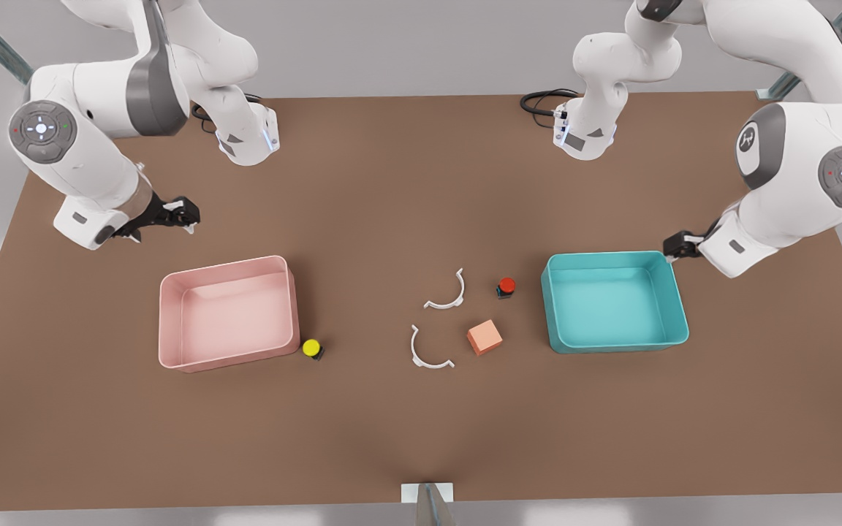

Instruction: Place the red button in the blue storage box with the left arm, and place the yellow button in the pink storage box with the right arm

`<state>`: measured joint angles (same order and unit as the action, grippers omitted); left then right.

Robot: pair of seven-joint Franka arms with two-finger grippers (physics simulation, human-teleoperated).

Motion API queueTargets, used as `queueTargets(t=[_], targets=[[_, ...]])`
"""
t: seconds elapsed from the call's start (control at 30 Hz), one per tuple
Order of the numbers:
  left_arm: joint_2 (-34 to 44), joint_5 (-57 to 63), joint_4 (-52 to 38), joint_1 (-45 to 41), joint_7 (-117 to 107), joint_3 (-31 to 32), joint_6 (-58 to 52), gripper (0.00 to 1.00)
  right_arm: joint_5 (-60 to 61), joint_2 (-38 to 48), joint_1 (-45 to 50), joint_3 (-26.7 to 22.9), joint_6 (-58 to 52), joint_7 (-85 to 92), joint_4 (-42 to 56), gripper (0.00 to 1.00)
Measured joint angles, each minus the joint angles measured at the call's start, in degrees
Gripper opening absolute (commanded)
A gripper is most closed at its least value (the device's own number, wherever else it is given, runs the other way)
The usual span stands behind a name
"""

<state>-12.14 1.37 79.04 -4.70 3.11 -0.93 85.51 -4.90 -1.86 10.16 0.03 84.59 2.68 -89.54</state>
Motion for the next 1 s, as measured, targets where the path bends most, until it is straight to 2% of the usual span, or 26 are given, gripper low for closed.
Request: queueTargets(t=[0.17, 0.27, 0.37, 0.47, 0.63, 0.83, 1.0], targets=[[-1.69, -2.36, 2.77, -6.56, -5.11, 0.07, 3.81, 1.00, 4.37, -6.90, -4.35, -0.21, 1.07, -1.32, 1.58, 1.00], [-1.94, -4.89, 12.10, -14.01, -13.79, 0.07, 10.91, 1.00, 6.80, -11.96, -8.87, -0.03, 1.64, -1.54, 4.22, 1.00], [-1.70, -5.77, 20.55, -19.72, -23.13, 0.08, 18.53, 1.00, 6.40, -16.91, -5.59, 0.64, 3.68, -1.41, 4.43, 1.00], [0.68, -6.06, 31.33, -21.34, -31.43, 0.05, 26.92, 1.00, 5.21, -21.36, -3.34, 2.38, 7.16, -1.02, 3.60, 1.00], [1.34, -6.30, 44.45, -24.37, -43.05, 0.04, 42.17, 1.00, 3.19, -24.41, -1.82, 4.98, 15.99, -0.49, -1.32, 1.00], [-2.93, -6.31, 47.89, -27.02, -54.64, -0.03, 55.19, 1.00, -4.09, -27.38, -0.29, 12.03, 28.00, 0.47, -4.82, 1.00], [-7.09, -6.31, 47.19, -27.25, -61.76, -0.05, 60.10, 1.00, -8.51, -30.25, 0.67, 13.84, 37.75, 3.83, -7.10, 1.00]])
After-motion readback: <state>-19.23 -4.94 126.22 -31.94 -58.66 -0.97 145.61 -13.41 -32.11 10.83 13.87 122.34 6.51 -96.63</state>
